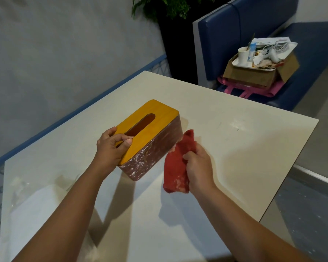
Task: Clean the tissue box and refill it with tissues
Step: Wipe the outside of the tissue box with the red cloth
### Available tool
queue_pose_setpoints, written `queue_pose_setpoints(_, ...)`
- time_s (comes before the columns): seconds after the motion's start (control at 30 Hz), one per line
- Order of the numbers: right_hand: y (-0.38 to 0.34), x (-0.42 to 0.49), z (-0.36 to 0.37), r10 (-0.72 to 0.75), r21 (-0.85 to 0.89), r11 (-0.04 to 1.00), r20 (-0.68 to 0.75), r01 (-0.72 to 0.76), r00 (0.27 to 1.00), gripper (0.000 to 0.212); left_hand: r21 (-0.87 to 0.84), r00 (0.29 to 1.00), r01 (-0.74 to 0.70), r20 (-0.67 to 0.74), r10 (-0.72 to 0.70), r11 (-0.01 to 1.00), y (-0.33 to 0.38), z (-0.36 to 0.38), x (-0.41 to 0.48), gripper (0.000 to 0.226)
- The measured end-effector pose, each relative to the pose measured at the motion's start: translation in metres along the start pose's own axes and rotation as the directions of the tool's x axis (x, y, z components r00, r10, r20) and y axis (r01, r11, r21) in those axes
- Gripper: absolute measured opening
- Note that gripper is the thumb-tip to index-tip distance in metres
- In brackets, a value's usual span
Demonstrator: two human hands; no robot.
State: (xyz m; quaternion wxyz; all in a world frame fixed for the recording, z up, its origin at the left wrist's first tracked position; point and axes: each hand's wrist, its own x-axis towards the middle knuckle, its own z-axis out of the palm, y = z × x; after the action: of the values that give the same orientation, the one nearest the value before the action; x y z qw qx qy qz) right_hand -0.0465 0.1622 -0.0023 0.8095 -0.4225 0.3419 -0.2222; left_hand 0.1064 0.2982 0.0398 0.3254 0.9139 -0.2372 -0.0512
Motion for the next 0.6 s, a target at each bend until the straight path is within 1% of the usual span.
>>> queue_pose_setpoints(0.03, -0.003, 0.004, -0.002, -0.031, -0.030, 0.999, -0.032, 0.030, 0.999, 0.029, 0.000, 1.000, 0.002, -0.001, -0.002, 1.000, 0.000, 0.000, 0.000, 0.008)
queue_pose_setpoints(0.07, -0.005, 0.010, -0.003, -0.068, -0.096, 0.993, -0.061, 0.062, 0.996, 0.026, 0.000, 1.000, 0.002, -0.001, -0.002, 1.000, 0.000, 0.000, 0.000, 0.008)
queue_pose_setpoints(0.13, -0.007, 0.025, -0.002, -0.134, -0.223, 0.968, -0.077, 0.114, 0.988, 0.026, 0.000, 1.000, 0.000, 0.003, 0.000, 1.000, -0.002, 0.000, 0.001, 0.008)
queue_pose_setpoints(0.3, -0.009, 0.040, 0.008, -0.229, -0.411, 0.880, 0.066, 0.236, 0.971, 0.035, 0.018, 1.000, -0.001, 0.013, 0.001, 1.000, -0.001, -0.001, 0.000, 0.008)
queue_pose_setpoints(0.4, -0.001, 0.035, 0.015, -0.351, -0.490, 0.804, 0.066, 0.337, 0.934, 0.039, 0.050, 0.999, -0.014, 0.037, 0.012, 0.999, -0.004, 0.000, 0.003, 0.012)
queue_pose_setpoints(0.47, 0.007, 0.029, 0.022, -0.434, -0.512, 0.747, 0.106, 0.423, 0.895, 0.043, 0.134, 0.997, -0.032, 0.070, 0.023, 0.990, -0.006, 0.001, 0.004, 0.030)
queue_pose_setpoints(0.5, 0.013, 0.027, 0.026, -0.444, -0.504, 0.740, 0.130, 0.444, 0.887, 0.045, 0.126, 0.998, -0.020, 0.063, 0.012, 0.992, -0.006, 0.002, 0.004, 0.037)
queue_pose_setpoints(0.53, 0.016, 0.024, 0.029, -0.441, -0.492, 0.747, 0.137, 0.447, 0.887, 0.044, 0.067, 0.999, -0.007, 0.034, 0.005, 0.998, -0.005, 0.003, 0.003, 0.038)
queue_pose_setpoints(0.6, 0.021, 0.023, 0.029, -0.429, -0.461, 0.779, 0.103, 0.425, 0.898, 0.041, -0.025, 1.000, 0.001, -0.018, -0.001, 1.000, -0.003, 0.003, -0.001, 0.041)
